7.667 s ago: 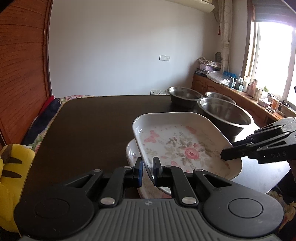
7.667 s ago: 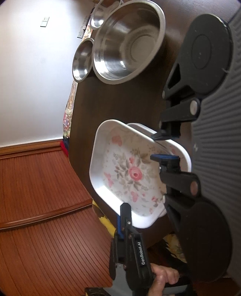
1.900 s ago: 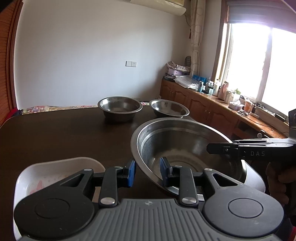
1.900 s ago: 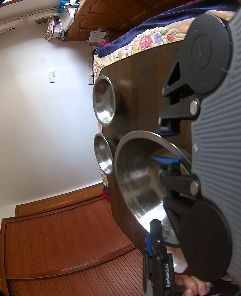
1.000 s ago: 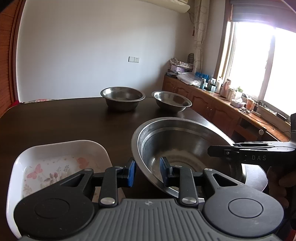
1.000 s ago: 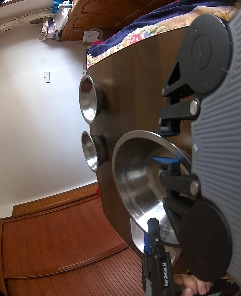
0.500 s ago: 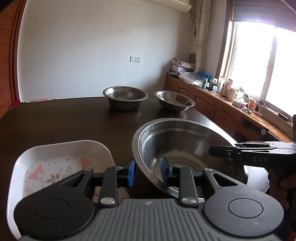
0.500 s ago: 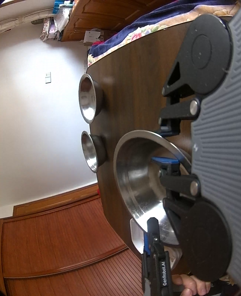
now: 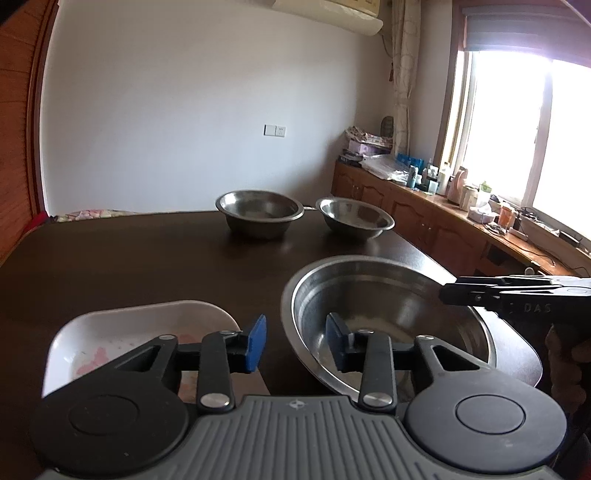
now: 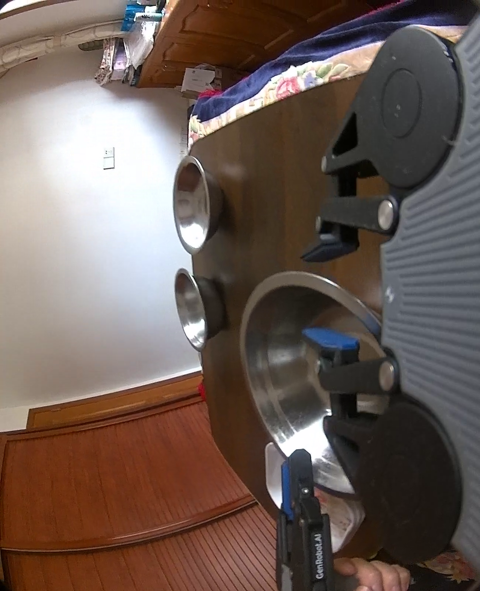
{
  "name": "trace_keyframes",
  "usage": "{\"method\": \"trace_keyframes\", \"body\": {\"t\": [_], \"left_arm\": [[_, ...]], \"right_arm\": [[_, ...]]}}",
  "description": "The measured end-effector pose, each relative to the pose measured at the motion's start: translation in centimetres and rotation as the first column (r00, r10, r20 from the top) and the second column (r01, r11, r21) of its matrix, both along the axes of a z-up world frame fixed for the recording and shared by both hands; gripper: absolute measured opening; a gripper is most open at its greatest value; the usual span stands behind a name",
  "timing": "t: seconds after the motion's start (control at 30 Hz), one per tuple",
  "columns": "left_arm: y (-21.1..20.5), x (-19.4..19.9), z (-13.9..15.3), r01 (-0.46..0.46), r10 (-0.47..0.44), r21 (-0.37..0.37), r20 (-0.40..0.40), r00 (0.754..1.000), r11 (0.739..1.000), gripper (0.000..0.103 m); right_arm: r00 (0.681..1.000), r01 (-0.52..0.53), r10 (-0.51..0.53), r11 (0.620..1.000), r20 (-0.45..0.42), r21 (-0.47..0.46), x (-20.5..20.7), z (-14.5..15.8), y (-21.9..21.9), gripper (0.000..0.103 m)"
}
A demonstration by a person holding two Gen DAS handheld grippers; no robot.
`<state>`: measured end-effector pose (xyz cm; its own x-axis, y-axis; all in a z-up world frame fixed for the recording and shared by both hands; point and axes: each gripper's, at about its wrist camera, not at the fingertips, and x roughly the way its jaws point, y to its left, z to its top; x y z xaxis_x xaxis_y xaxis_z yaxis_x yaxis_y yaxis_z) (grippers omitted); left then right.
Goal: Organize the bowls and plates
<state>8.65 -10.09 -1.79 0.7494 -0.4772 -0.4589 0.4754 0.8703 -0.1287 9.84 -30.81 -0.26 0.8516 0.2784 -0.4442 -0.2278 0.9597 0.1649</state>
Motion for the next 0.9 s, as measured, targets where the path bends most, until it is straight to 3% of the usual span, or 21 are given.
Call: {"method": "trace_keyframes", "body": {"t": [0.3, 0.53, 0.83, 0.9], "left_arm": [[0.5, 0.0, 1.8, -0.004, 0.004, 0.001, 0.045, 0.999, 1.0, 0.078], [0.2, 0.4, 3.3, -0.006, 0.005, 0.005, 0.088, 0.996, 1.0, 0.092], [-0.1, 0.1, 4.6, -0.019, 0.018, 0.012, 0.138, 0.99, 1.0, 0.103], [0.0, 0.1, 4.9, -0.026, 0.025, 0.007, 0.148, 0.989, 1.0, 0.103]], "right_arm": [[0.999, 0.023, -0.023, 1.0, 0.049, -0.005, -0.1, 2.0, -1.0, 0.05], [0.996, 0.015, -0.013, 1.0, 0.083, -0.021, 0.7, 3.7, -0.7, 0.054], [0.991, 0.003, 0.003, 0.999, 0.132, -0.045, 1.0, 5.0, 0.2, 0.071], [0.99, 0.004, 0.003, 0.999, 0.141, -0.05, 0.9, 5.0, 0.4, 0.082]]}}
